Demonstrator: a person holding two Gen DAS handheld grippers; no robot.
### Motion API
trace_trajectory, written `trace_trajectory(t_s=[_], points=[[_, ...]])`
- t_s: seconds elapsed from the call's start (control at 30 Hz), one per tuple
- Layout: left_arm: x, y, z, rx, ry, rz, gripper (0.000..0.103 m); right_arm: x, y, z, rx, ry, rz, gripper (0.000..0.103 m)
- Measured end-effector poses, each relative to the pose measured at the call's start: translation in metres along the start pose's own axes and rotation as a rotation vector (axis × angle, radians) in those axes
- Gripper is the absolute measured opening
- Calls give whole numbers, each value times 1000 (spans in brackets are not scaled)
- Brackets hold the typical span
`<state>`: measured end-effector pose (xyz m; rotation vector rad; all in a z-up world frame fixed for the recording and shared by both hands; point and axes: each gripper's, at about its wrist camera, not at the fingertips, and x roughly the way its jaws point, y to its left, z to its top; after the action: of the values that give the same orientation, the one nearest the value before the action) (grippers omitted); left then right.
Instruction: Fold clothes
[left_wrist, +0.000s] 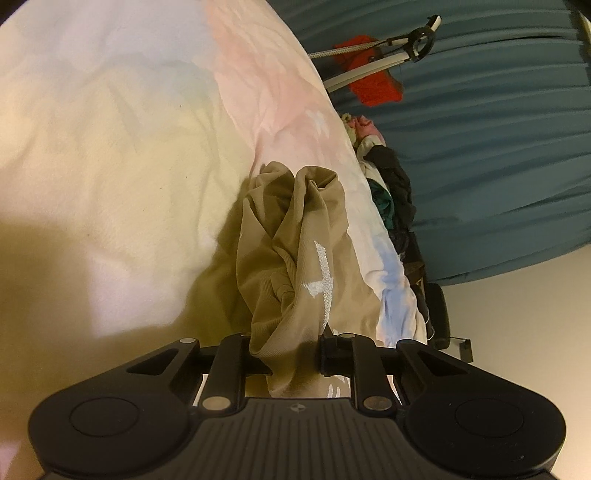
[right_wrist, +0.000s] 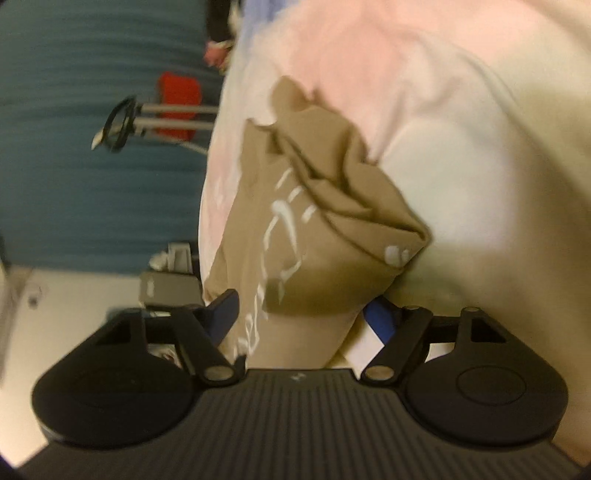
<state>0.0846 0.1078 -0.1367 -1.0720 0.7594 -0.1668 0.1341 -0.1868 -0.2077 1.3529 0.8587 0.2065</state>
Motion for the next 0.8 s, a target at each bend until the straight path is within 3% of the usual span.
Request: trace_trajectory(t_s=[0.1, 0.17, 0.37, 0.5, 0.63, 0.8], points=[[-2, 0, -2, 9, -3, 4, 20, 5, -8, 4, 45, -19, -7, 63], [-2, 0, -2, 15, -4, 4, 20, 5, -10, 6, 49, -27, -12, 48], [-7, -8, -1, 29, -1, -19, 20, -8, 13, 0, -107, -95, -15, 28], [-17, -22, -3, 34, -2, -68, 20, -31, 32, -6, -207, -165, 22, 25], [-15, -39, -4, -4, 34, -123, 20, -57, 40, -1, -215, -207, 50, 24], [-1, -86, -1, 69, 86, -144, 20, -90, 62, 28, -213, -249, 71, 24]])
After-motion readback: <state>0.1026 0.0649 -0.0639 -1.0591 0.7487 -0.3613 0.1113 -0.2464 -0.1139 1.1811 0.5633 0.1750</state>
